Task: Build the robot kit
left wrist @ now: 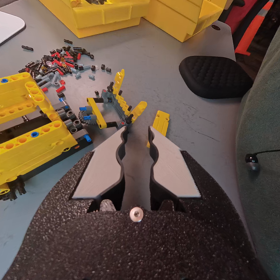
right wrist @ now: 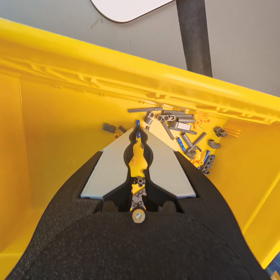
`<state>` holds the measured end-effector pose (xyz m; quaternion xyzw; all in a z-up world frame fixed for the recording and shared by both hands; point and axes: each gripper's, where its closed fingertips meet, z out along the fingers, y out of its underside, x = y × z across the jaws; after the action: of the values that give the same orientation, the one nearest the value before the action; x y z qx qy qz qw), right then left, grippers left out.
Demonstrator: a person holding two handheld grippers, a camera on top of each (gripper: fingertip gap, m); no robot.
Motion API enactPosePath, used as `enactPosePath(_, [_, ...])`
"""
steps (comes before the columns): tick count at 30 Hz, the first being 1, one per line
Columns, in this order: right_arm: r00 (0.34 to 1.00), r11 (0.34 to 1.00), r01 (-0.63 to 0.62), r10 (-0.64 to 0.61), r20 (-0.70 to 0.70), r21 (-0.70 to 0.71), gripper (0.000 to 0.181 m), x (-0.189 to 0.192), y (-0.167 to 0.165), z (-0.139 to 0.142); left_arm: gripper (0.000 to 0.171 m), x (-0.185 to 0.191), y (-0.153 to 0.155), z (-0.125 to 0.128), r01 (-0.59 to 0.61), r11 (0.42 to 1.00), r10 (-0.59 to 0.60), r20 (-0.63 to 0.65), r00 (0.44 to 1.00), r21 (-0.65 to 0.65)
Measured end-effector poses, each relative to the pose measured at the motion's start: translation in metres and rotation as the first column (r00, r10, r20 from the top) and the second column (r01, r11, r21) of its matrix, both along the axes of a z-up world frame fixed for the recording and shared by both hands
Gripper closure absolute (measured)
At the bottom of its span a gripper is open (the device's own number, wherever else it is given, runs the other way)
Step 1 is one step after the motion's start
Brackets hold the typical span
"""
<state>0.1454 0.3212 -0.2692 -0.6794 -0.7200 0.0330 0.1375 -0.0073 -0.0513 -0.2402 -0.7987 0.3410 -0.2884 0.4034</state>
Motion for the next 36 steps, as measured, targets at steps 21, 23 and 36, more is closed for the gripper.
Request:
enactPosePath(21, [0.860, 0.938, -0.319, 0.346, -0.375, 0.134, 0.178, -0.078, -0.218, 0.118, 0.144, 0.008, 0.004, 0.057, -0.053, 0.996, 0.028, 0.318, 0.948, 0.068])
enactPosePath(23, [0.816, 0.916, -0.359, 0.402, -0.415, 0.180, 0.178, -0.094, -0.269, 0.117, 0.143, 0.014, 0.002, 0.068, -0.056, 0.996, 0.025, 0.386, 0.922, 0.068])
enactPosePath(36, [0.693, 0.865, -0.417, 0.501, -0.519, 0.279, 0.178, -0.134, -0.385, 0.099, 0.159, 0.029, -0.016, 0.076, -0.027, 0.993, -0.015, 0.360, 0.933, 0.112])
